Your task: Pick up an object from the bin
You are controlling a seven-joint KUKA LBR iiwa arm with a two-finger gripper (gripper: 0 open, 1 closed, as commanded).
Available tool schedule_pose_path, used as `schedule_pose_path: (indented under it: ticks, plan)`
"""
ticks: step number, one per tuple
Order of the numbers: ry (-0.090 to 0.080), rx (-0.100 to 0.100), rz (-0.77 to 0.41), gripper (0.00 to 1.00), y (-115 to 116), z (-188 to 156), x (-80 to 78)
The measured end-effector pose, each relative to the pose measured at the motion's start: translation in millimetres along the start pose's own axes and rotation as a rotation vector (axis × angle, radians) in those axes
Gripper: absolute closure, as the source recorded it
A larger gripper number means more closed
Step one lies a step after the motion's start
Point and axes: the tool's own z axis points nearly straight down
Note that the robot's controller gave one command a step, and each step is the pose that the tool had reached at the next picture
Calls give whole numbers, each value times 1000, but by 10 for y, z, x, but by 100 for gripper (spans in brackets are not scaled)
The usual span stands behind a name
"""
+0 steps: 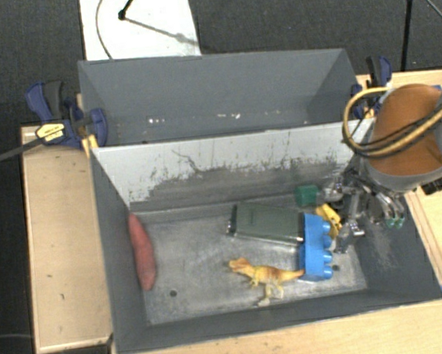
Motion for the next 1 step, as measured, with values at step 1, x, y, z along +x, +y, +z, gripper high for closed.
schedule_pose_path:
  ticks: [1]
  plan:
    - [8,6,173,100,213,231,-112]
